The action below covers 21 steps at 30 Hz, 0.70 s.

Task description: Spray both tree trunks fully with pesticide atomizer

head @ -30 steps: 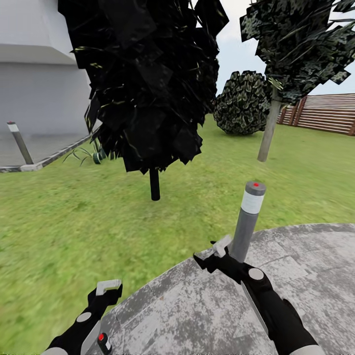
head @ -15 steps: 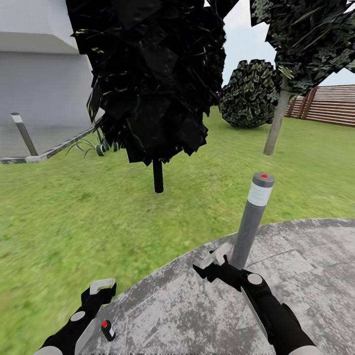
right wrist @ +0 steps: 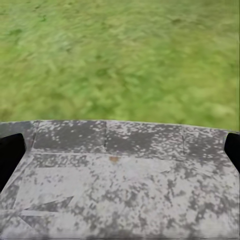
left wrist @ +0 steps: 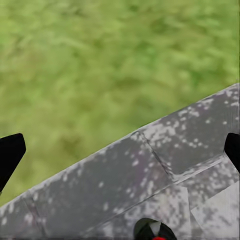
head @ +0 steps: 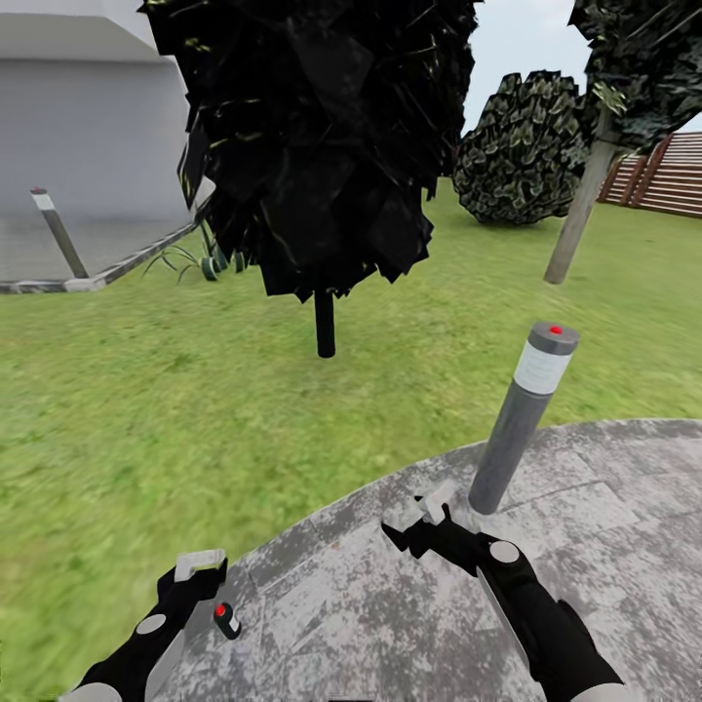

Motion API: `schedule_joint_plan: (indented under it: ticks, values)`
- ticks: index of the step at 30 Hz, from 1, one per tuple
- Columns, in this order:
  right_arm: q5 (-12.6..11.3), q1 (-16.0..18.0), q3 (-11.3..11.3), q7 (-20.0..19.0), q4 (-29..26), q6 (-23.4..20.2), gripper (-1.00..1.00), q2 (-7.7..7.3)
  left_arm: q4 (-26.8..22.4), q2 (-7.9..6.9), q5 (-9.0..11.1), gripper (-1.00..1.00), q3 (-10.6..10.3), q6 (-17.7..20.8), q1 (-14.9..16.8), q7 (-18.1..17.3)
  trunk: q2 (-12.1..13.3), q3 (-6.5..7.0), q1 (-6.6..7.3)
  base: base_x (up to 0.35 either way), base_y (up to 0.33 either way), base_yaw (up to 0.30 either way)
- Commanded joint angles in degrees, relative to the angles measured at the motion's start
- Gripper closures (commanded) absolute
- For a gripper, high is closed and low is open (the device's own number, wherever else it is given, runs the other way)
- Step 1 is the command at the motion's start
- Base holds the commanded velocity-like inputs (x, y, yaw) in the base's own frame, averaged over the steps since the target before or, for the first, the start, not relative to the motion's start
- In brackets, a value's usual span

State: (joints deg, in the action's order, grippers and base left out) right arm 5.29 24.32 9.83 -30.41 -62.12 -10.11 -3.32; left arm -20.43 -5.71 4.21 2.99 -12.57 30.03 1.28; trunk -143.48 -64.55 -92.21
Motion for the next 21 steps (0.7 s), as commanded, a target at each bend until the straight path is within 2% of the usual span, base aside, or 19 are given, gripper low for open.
schedule_joint_plan:
  ticks: [1,18,21]
  values:
    - [0.5,0.0,0.0,-0.2,-0.1,-0.2,-1.0,-0.02,0.0,0.0,0.4,-1.0,-0.1,-0.2,0.0,0.0,0.0,-0.37,-0.01,0.0,0.0,0.007]
    - [0.4,0.0,0.0,-0.2,-0.2,-0.2,-1.0,-0.02,0.0,0.12,0.3,-1.0,0.0,-0.5,0.1,0.0,-0.3,-5.7,-0.45,0.0,0.0,0.001]
    - [0.4,0.0,0.0,-0.2,-0.2,-0.2,-1.0,-0.02,-0.1,0.46,0.0,-1.0,0.0,-0.9,0.1,0.1,-0.3,-5.83,-0.45,0.0,0.0,0.0]
